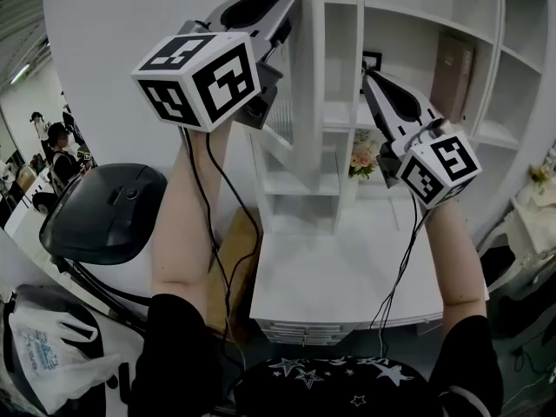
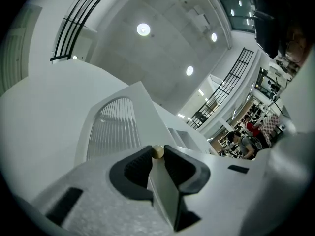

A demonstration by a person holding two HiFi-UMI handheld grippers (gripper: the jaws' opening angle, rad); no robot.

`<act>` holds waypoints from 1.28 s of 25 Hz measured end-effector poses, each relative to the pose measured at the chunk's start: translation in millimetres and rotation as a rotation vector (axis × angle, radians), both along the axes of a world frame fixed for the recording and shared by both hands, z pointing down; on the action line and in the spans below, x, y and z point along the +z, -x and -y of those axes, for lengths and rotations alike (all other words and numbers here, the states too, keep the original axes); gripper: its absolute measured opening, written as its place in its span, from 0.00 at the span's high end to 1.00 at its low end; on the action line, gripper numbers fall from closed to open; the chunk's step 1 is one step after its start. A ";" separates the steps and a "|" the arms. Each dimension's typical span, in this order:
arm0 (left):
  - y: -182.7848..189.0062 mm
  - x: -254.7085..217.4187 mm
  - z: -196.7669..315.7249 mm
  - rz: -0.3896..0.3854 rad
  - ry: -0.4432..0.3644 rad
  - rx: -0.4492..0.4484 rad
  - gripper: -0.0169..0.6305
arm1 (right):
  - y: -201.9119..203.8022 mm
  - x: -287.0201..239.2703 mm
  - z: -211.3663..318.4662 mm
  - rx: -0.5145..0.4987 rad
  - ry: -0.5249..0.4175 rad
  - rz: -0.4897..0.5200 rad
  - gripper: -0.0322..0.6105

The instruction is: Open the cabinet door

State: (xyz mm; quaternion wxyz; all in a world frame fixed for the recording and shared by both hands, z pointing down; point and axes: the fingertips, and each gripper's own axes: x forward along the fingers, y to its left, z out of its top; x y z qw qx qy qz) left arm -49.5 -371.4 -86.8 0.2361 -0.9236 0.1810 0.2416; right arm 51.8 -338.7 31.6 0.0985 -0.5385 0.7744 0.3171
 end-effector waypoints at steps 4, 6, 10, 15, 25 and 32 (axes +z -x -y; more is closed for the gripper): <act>27.8 -0.2 -3.0 -0.009 -0.006 0.024 0.84 | 21.3 4.8 -3.8 0.029 -0.007 -0.016 0.94; 42.0 0.4 -2.4 -0.011 -0.008 0.019 0.83 | 32.4 7.9 -5.2 0.047 -0.012 -0.030 0.94; 70.8 0.1 0.1 -0.013 -0.012 0.008 0.82 | 59.0 12.9 -6.7 0.027 -0.004 -0.018 0.94; 100.1 -0.1 4.3 -0.011 -0.016 0.007 0.82 | 89.9 17.8 -6.0 0.036 -0.011 -0.038 0.94; 146.0 -0.8 22.4 -0.033 -0.020 0.016 0.82 | 98.7 32.1 9.8 0.052 0.030 0.048 0.94; 169.7 -1.7 31.7 -0.068 -0.018 0.011 0.83 | 122.1 37.6 19.9 0.044 0.041 0.048 0.94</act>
